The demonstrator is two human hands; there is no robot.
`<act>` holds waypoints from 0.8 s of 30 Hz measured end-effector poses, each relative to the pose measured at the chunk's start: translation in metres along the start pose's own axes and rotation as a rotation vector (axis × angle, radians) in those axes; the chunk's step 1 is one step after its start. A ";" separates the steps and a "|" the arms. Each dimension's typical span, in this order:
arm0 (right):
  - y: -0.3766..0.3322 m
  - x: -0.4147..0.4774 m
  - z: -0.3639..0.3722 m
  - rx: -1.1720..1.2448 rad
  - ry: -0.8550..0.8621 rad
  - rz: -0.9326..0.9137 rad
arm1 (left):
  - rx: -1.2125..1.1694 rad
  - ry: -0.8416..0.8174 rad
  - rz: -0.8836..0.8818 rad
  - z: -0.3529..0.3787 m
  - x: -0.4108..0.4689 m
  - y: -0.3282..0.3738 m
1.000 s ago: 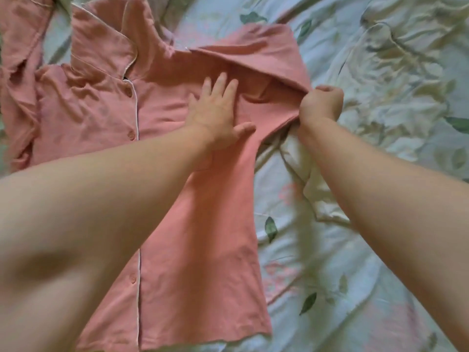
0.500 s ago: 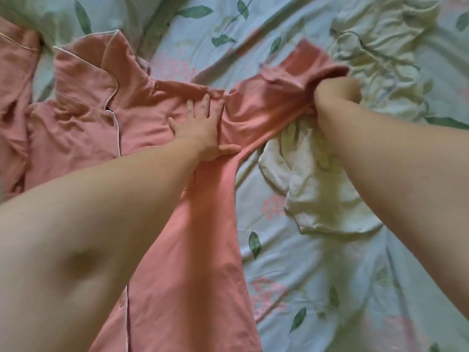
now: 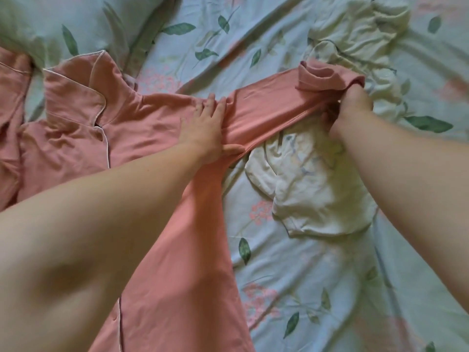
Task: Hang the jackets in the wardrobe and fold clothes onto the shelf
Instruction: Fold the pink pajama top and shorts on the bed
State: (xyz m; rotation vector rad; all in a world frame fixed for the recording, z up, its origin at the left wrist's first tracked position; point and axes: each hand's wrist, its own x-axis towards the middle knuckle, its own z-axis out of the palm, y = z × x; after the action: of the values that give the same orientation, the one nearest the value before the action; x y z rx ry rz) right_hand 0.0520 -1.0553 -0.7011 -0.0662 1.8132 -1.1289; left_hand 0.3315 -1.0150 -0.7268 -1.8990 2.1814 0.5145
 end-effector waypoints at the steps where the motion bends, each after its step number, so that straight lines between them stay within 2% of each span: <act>1: 0.001 0.001 -0.007 0.041 0.000 0.009 | -0.009 0.000 -0.005 0.000 0.000 0.004; 5: -0.004 0.016 -0.040 0.193 0.025 0.069 | -0.050 0.068 -0.022 0.000 -0.002 0.018; 10: -0.004 0.030 -0.073 0.339 0.004 0.100 | 0.011 0.106 0.053 0.006 -0.003 0.028; 13: 0.007 0.043 -0.077 0.297 -0.058 0.138 | 0.022 0.080 0.035 0.007 -0.003 0.030; 16: 0.023 0.096 -0.087 0.263 -0.129 0.215 | 0.002 0.006 -0.043 0.006 0.000 0.033; 19: 0.003 0.040 -0.087 0.329 -0.023 0.202 | 0.007 -0.070 -0.071 0.004 0.008 0.033; 21: -0.003 0.033 -0.088 0.413 0.051 0.156 | 0.018 -0.100 -0.078 0.003 0.013 0.031; 24: -0.007 0.041 -0.090 0.318 0.042 0.103 | 0.039 -0.099 -0.097 0.002 0.013 0.033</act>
State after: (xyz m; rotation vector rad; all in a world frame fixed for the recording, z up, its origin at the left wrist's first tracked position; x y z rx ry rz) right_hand -0.0391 -1.0195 -0.7147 0.2369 1.6321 -1.3377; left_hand 0.2972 -1.0222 -0.7296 -1.9050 2.0128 0.5325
